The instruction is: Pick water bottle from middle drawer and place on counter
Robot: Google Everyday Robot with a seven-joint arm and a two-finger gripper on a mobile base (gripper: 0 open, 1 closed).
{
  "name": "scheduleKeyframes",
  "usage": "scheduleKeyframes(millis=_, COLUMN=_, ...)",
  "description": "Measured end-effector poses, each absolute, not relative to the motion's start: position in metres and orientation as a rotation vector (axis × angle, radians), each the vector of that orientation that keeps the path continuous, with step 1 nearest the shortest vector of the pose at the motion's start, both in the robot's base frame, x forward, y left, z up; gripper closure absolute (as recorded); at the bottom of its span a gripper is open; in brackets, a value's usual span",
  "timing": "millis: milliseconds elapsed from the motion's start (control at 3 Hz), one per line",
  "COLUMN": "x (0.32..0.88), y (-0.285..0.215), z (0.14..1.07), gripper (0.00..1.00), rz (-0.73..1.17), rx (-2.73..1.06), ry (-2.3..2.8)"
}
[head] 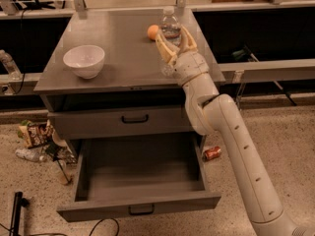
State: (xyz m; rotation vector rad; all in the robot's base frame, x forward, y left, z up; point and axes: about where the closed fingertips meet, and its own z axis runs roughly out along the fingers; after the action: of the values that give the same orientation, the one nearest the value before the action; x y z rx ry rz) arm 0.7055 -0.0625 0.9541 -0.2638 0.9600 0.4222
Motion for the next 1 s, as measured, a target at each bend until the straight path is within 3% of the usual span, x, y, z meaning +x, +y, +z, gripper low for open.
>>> scheduleKeyframes(millis=1000, x=0.7114, y=-0.068, z=0.9389, gripper=0.29, rz=0.427, rx=-0.242, ry=0.951)
